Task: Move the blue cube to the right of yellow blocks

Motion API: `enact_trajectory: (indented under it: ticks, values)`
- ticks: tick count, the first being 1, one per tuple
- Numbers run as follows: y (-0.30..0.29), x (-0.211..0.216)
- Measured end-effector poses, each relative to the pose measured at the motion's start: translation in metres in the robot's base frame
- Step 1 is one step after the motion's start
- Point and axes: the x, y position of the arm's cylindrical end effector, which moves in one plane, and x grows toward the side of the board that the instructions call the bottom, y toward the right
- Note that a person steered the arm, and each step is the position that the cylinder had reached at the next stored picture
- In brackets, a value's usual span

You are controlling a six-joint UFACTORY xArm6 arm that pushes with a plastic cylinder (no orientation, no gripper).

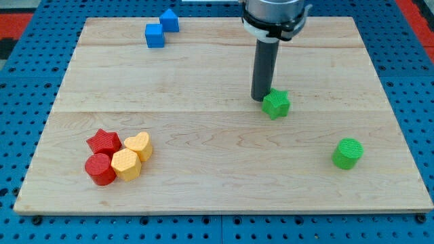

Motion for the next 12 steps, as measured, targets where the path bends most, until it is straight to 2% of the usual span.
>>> enact_trajectory:
  ticks: [2, 3, 4, 5, 6, 7, 8, 9, 10, 12]
  values:
    - [0.06, 0.05]
    - [0.074, 0.06]
    - [0.053, 0.015]
    - [0.034, -0.083]
    - [-0.015, -0.144]
    - [-0.083, -0.167]
    - [-0.131, -0.171]
    - [-0.134, -0.209]
    - [-0.134, -0.228]
    - [-0.179, -0.209]
